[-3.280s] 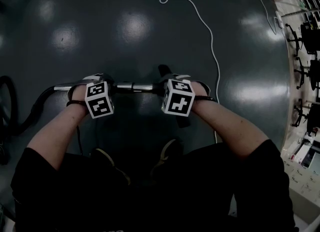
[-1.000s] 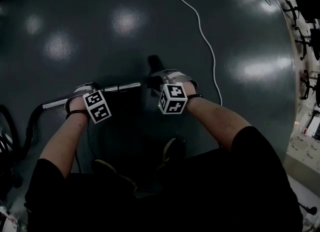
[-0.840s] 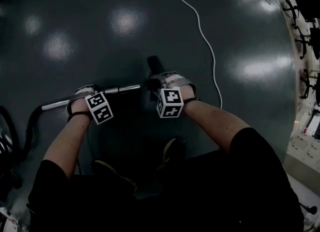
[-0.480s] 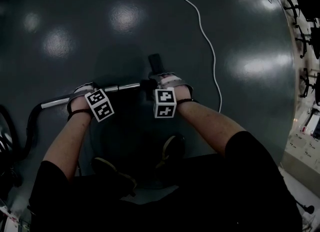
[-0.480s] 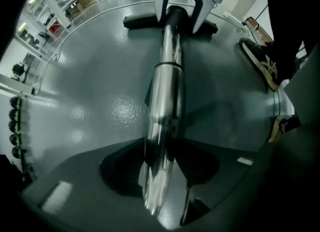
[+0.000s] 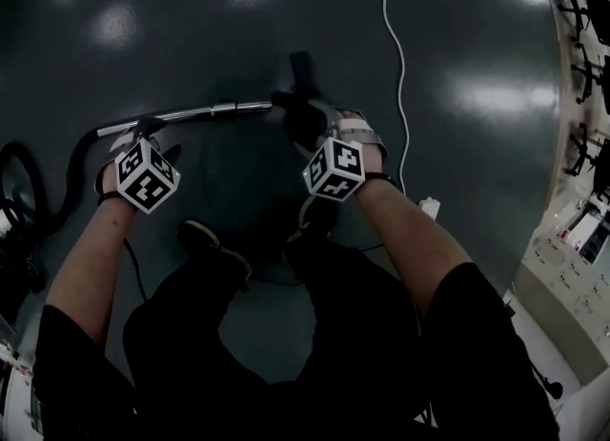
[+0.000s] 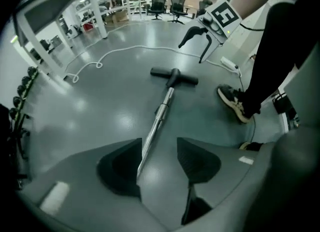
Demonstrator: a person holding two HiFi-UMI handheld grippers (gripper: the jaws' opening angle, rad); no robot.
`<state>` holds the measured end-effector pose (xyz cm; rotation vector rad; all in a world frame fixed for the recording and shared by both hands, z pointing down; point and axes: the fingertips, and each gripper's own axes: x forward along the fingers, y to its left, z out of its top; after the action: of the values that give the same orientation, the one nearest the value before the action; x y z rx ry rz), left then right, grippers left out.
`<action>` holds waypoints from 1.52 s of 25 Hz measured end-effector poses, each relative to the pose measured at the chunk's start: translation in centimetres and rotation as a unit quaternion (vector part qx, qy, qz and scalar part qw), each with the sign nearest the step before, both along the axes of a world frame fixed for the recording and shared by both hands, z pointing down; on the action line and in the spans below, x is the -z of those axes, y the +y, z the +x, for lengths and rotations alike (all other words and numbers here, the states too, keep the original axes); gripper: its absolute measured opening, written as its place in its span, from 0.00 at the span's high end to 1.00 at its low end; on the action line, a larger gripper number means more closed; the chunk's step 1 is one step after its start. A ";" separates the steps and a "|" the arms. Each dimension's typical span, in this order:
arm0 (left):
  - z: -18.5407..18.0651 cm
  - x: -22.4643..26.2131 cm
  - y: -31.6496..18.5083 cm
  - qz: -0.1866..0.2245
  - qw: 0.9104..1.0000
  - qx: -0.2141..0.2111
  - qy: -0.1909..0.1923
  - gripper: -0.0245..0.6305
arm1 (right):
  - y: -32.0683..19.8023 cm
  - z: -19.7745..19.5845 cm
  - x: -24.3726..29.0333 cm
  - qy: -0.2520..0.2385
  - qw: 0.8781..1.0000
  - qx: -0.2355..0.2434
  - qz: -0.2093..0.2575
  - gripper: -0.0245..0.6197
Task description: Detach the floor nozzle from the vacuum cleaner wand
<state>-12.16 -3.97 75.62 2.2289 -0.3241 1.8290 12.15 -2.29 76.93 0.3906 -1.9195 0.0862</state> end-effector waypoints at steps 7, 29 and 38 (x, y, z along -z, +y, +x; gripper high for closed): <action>-3.0 21.2 4.2 0.015 0.985 0.161 0.060 0.63 | 5.7 3.9 19.7 -0.061 0.979 -0.193 -0.029 0.43; 4.0 74.7 16.5 0.226 0.822 0.211 0.478 0.73 | 15.6 -10.2 71.9 -0.411 0.862 -0.283 0.087 0.44; 9.7 84.5 22.1 0.305 0.768 0.202 0.525 0.90 | 20.0 -8.3 83.5 -0.536 0.819 -0.156 0.130 0.85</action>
<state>-2.43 18.14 -8.87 2.8382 -1.1242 0.0681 3.87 17.68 -6.62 0.9935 -2.9781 0.3157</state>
